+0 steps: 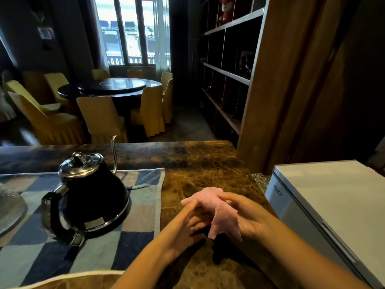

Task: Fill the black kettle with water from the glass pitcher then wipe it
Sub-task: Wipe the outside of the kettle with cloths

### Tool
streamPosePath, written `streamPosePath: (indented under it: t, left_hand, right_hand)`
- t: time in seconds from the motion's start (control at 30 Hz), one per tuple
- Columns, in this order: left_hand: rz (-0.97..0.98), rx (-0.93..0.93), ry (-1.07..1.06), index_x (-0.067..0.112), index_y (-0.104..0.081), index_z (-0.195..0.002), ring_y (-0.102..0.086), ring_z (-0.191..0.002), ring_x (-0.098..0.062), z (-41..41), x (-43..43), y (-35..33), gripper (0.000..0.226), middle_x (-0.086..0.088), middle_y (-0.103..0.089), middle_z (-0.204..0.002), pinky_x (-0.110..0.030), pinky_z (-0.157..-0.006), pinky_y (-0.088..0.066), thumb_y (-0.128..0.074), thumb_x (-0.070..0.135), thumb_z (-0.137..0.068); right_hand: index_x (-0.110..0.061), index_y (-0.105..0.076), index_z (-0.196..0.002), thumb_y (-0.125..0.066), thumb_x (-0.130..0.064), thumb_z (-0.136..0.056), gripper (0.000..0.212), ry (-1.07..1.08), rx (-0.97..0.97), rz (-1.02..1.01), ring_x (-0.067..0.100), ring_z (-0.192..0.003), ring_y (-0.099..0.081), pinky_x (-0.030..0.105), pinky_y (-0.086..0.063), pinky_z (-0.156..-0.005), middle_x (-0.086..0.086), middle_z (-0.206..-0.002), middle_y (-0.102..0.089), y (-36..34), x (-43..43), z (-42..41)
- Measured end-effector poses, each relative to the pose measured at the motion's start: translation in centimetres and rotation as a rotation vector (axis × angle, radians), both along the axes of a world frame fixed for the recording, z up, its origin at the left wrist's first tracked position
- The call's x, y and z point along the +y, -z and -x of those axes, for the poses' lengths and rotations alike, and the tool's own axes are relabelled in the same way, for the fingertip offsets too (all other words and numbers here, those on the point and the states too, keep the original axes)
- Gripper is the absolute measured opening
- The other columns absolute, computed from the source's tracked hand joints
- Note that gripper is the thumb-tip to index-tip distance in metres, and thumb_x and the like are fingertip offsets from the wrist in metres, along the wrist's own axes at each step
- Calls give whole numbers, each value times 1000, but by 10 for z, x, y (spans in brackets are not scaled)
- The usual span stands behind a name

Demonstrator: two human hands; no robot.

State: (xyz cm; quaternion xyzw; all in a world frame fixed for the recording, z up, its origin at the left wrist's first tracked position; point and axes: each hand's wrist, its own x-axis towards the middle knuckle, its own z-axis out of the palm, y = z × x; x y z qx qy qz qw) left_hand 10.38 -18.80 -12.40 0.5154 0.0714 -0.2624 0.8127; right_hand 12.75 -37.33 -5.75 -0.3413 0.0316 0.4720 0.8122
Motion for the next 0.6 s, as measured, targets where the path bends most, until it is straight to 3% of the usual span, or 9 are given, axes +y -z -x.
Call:
streamPosePath:
  t: [0.1, 0.2, 0.23, 0.3, 0.37, 0.43, 0.5, 0.6]
  left_hand:
    - [-76, -76, -61, 26, -57, -121, -60, -114, -18, 0, 5, -8, 63, -1, -68, -119, -40, -101, -41, -74, 50, -65]
    - [-177, -227, -135, 22, -64, -114, -63, -109, -19, -2, 6, -16, 49, -3, -69, -116, -32, -88, -49, -74, 43, -70]
    - [-198, -284, -166, 19, -65, -113, -63, -109, -23, -4, 7, -23, 52, -7, -68, -115, -36, -85, -52, -77, 42, -68]
    - [-234, -423, -230, 13, -63, -115, -61, -110, -34, -9, 9, -44, 52, -16, -65, -117, -48, -88, -52, -74, 36, -69]
    - [-321, -588, -271, 12, -64, -113, -63, -106, -30, -18, 15, -67, 33, -13, -66, -113, -46, -88, -54, -66, 23, -82]
    - [-388, -668, -260, 13, -70, -102, -68, -92, -13, -23, 22, -87, 22, 0, -73, -95, -28, -79, -54, -57, 4, -87]
    - [-444, -708, -191, 16, -73, -85, -67, -79, -5, -23, 28, -97, 33, 8, -73, -81, -20, -69, -53, -51, -9, -85]
    - [-454, -742, -154, 17, -75, -69, -66, -90, -15, -23, 32, -92, 42, 3, -72, -93, -29, -72, -55, -52, -16, -81]
  right_hand:
    - [15, -57, -120, -65, -5, -83, 43, 95, -20, 21, 40, -117, -57, 49, -49, -94, 37, -131, -50, -2, 4, 0]
    - [8, -58, -115, -56, -8, -89, 30, 216, -53, 160, 38, -87, -70, 45, -59, -71, 32, -101, -67, -2, 8, -7]
    - [7, -58, -115, -55, -9, -89, 31, 233, -72, 176, 36, -83, -70, 43, -60, -68, 29, -96, -69, -5, 9, -9]
    - [0, -60, -118, -57, -5, -87, 31, 247, -162, 163, 34, -91, -66, 41, -58, -77, 26, -100, -70, -17, 11, -13]
    - [-6, -65, -108, -51, 4, -90, 25, 301, -449, 243, 26, -87, -66, 33, -59, -72, 15, -95, -74, -32, 10, -17]
    - [-7, -69, -91, -49, 12, -88, 28, 375, -870, 411, 12, -75, -67, 20, -54, -58, -2, -80, -74, -47, 4, -20]
    - [-12, -72, -74, -56, 16, -80, 32, 381, -1187, 429, 8, -87, -68, 19, -53, -69, -5, -94, -73, -55, -2, -22]
    - [-20, -72, -61, -49, 18, -68, 46, 422, -1388, 496, 14, -104, -64, 26, -51, -86, 2, -107, -72, -41, -9, -26]
